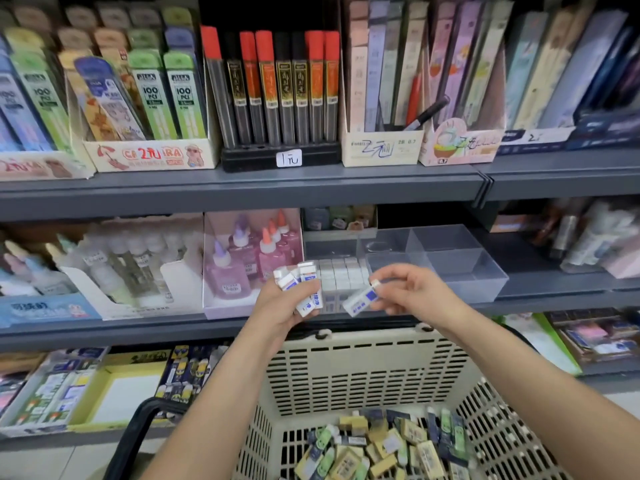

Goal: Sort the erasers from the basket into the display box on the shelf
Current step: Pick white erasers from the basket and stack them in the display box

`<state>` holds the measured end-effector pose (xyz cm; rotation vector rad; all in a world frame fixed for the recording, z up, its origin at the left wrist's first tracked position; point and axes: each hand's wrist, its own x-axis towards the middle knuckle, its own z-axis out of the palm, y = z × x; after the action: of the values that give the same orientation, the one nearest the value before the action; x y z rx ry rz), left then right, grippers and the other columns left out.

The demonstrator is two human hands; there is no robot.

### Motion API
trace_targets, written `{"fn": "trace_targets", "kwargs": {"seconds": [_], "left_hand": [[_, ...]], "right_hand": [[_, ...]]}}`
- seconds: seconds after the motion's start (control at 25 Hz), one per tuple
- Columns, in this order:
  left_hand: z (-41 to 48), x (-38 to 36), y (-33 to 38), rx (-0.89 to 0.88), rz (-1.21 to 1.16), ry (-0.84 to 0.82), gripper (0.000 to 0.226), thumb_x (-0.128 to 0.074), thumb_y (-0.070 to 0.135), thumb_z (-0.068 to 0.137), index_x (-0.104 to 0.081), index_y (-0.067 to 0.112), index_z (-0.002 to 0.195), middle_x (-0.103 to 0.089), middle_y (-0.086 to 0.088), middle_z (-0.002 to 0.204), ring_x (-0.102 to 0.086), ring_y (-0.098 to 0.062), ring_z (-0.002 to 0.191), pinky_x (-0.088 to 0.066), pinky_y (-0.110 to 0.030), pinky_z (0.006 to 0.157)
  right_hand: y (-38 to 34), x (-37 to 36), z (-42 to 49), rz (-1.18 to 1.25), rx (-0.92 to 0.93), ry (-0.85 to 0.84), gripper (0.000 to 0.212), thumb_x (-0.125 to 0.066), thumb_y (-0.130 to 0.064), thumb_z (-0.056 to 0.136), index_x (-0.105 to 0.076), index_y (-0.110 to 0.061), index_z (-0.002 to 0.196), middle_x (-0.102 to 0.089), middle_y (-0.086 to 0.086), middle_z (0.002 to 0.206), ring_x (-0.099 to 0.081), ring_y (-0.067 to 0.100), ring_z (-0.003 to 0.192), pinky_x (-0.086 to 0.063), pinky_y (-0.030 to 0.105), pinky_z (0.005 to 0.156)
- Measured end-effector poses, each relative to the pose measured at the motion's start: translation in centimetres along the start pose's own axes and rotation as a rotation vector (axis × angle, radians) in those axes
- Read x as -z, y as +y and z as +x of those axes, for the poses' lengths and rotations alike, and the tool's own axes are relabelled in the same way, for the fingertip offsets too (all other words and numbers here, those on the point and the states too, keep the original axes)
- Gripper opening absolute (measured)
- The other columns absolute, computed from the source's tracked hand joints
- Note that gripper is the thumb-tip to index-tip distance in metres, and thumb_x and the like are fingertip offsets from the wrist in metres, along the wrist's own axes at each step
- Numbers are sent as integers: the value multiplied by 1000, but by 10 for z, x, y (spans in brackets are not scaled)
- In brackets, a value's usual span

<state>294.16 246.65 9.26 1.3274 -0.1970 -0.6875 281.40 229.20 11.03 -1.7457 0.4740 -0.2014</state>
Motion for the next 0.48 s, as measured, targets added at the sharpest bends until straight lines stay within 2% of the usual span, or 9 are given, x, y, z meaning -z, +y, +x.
{"fn": "trace_targets", "kwargs": {"seconds": [0.16,0.24,0.28,0.36,0.4,0.48], "left_hand": [[16,10,-7,-49,-31,74,25,-70,7,80,-60,15,101,-69,-6,85,-66,-16,72,-54,-26,55],[21,15,-15,-47,-45,97,23,-71,8,79,-62,17,99,-70,-5,86,-67,-17,73,-54,-26,56],[22,17,-18,-42,-55,108,23,-71,9,79,-62,17,99,-71,-5,85,-68,-16,72,-53,-26,56],[25,22,-21,-35,-66,143,25,-72,10,78,-62,17,100,-72,0,80,-68,-13,69,-52,-25,55],[27,24,-21,-32,-69,158,25,-73,10,78,-62,18,99,-71,1,77,-68,-11,67,-51,-25,55],[30,27,-21,-21,-81,173,24,-72,10,78,-62,18,98,-70,3,74,-67,-10,64,-51,-25,56]], "right_hand": [[-21,-6,60,-120,112,192,10,-60,-6,88,-63,-12,94,-70,11,86,-69,10,66,-55,18,61],[-27,-16,92,-218,124,233,13,-58,-4,89,-64,-14,95,-69,16,100,-69,22,80,-56,29,77],[-28,-21,107,-364,139,227,14,-57,-6,89,-65,-13,99,-69,15,106,-67,26,90,-53,34,85],[-26,-33,130,-702,175,155,22,-55,-15,91,-65,-15,110,-67,9,115,-62,26,104,-47,33,93],[-25,-40,138,-777,174,112,23,-54,-19,92,-65,-18,113,-66,6,118,-61,24,108,-45,31,94],[-19,-53,149,-770,156,15,22,-55,-21,92,-66,-19,111,-66,2,118,-60,21,107,-45,29,93]]}}
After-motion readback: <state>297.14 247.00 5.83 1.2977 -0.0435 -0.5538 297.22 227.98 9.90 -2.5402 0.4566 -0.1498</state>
